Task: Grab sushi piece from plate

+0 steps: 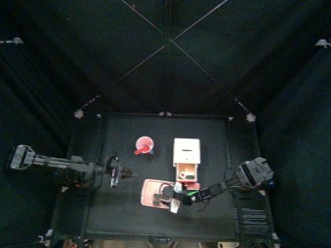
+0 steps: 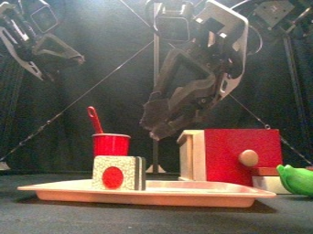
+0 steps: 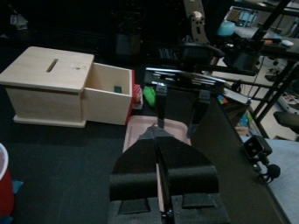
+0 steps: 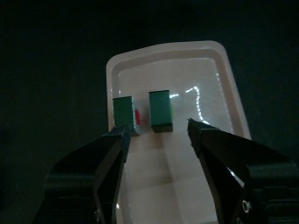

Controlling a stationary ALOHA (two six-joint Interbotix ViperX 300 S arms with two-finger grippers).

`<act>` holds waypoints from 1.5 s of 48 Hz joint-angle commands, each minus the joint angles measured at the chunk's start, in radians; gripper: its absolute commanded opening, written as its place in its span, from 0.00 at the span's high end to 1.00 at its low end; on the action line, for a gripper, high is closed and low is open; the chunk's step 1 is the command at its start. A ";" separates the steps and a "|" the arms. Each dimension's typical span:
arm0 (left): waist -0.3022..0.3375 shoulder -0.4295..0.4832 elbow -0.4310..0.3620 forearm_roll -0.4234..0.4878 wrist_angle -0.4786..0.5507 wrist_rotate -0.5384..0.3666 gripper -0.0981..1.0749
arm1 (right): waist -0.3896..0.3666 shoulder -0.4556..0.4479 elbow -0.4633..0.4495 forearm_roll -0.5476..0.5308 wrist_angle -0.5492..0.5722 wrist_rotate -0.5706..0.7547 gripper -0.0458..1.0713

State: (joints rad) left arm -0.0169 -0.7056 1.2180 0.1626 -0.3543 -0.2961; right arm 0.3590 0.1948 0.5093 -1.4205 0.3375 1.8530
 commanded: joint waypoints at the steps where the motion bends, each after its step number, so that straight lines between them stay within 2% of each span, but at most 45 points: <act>1: 0.003 0.002 -0.012 0.002 -0.005 0.002 0.76 | -0.003 -0.006 -0.031 -0.006 -0.018 -0.002 0.16; 26: 0.002 0.002 -0.012 0.002 -0.005 0.002 0.76 | -0.067 0.034 -0.064 -0.005 -0.026 0.000 0.16; 72: 0.003 0.002 -0.012 0.002 -0.005 0.002 0.76 | -0.098 0.100 -0.094 0.015 -0.038 0.000 0.18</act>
State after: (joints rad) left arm -0.0169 -0.7056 1.2180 0.1611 -0.3543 -0.2961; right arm 0.2654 0.3145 0.4357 -1.4051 0.3007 1.8530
